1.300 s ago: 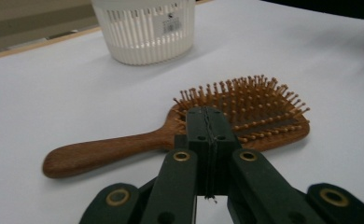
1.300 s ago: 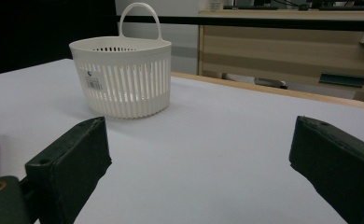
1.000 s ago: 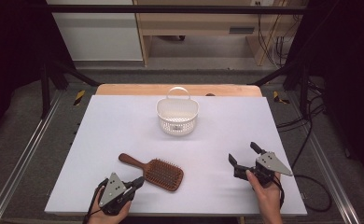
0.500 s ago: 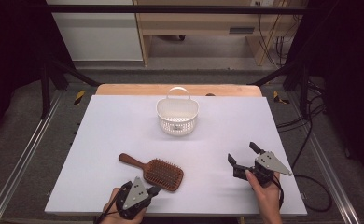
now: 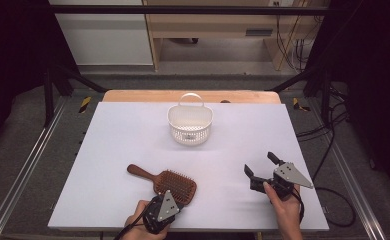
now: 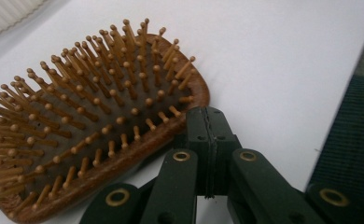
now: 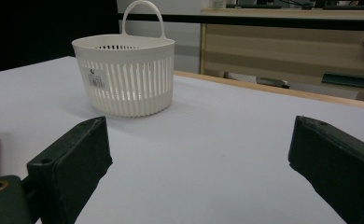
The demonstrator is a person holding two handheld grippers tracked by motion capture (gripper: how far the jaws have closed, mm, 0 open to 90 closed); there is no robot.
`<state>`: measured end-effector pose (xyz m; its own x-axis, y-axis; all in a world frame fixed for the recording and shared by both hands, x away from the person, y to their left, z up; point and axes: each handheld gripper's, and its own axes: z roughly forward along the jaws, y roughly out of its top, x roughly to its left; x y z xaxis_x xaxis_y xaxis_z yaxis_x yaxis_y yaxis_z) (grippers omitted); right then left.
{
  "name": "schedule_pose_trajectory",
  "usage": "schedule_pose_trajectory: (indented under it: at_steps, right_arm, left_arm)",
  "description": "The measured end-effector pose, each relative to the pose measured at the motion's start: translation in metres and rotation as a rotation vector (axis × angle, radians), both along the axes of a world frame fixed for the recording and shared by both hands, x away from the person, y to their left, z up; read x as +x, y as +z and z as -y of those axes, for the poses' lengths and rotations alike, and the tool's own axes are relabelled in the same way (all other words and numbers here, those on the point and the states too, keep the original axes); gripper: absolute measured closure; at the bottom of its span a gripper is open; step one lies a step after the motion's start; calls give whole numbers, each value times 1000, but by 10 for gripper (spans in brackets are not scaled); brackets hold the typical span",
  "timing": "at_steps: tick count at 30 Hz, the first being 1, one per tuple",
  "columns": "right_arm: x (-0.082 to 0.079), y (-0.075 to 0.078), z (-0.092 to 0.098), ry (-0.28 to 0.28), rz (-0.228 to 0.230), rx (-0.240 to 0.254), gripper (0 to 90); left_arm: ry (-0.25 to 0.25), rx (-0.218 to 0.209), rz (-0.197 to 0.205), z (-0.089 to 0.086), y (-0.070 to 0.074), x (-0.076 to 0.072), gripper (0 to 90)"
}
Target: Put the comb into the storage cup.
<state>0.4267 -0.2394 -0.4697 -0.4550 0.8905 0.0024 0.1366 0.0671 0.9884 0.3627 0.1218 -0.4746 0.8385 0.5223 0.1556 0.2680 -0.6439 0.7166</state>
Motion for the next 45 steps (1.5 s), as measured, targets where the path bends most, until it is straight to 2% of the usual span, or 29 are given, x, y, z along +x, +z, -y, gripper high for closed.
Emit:
schedule_pose_trajectory:
  at_steps: [4,11,21,23,33,45]
  right_arm:
    - [1,0,-2,18,7,-13,60]
    - [1,0,-3,17,4,-12,60]
    - [0,1,-2,22,9,-4,60]
    - [1,1,-2,25,9,-3,59]
    - [0,2,-2,30,9,2,59]
    - [0,1,-3,36,2,1,55]
  left_arm:
    - [9,-15,5,5,-1,5,899]
    - [26,-24,2,14,0,15,899]
    - [41,46,-19,36,6,42,899]
    - [61,58,-24,37,7,49,899]
    - [103,26,-70,36,11,67,899]
    - [124,10,-74,36,12,75,899]
